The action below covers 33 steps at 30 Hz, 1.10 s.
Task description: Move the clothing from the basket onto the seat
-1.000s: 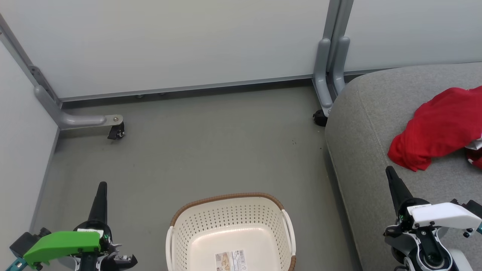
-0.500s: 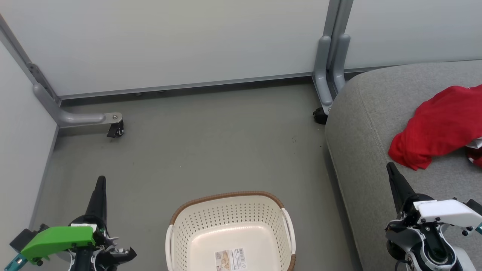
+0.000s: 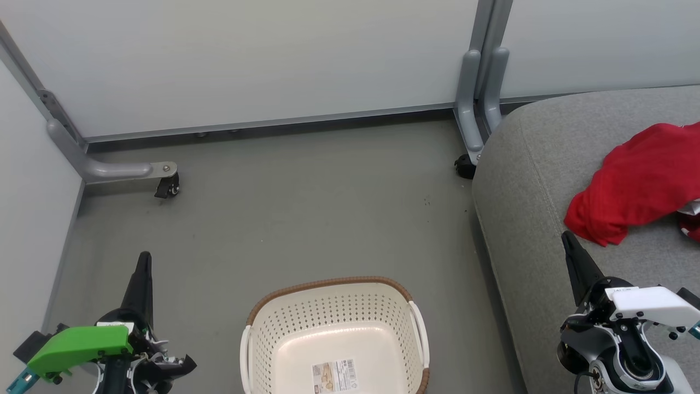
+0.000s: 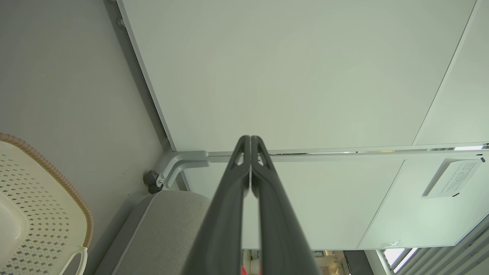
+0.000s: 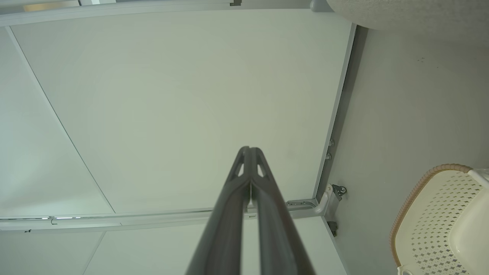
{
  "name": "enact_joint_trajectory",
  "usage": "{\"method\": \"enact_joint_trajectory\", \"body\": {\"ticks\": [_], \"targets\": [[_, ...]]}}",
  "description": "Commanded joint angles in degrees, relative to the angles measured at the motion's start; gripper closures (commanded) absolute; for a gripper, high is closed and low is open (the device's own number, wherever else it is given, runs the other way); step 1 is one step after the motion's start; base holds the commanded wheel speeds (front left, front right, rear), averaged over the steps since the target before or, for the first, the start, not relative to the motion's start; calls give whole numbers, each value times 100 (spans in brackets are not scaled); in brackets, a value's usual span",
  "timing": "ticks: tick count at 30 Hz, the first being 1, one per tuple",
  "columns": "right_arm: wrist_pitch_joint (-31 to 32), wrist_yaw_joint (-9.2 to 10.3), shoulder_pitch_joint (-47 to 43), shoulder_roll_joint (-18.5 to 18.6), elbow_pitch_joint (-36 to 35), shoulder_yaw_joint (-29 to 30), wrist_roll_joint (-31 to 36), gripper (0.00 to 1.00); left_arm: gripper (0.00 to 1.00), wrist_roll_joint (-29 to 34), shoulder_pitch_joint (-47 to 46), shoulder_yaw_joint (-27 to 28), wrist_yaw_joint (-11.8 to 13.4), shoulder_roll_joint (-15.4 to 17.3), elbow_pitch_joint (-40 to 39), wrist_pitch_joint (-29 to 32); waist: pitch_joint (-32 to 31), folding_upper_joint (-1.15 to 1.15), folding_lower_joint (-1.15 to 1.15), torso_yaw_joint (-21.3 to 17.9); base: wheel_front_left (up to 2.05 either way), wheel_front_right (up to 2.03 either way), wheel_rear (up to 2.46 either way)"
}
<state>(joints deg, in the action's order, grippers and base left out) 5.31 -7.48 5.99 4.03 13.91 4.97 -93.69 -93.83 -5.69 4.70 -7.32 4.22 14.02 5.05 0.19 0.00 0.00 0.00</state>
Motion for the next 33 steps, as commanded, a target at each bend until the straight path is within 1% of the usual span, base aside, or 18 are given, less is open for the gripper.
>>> {"method": "enact_joint_trajectory", "body": {"ticks": [1,33], "targets": [[18,-2,29,-9,13,19,5,100,100,-7,-91,18,-35,-9,7,29,0,0,0,0,0,0,0],[60,-2,36,-40,17,72,54,100,100,59,-97,78,-31,-52,9,75,-1,0,0,0,0,0,0]]}}
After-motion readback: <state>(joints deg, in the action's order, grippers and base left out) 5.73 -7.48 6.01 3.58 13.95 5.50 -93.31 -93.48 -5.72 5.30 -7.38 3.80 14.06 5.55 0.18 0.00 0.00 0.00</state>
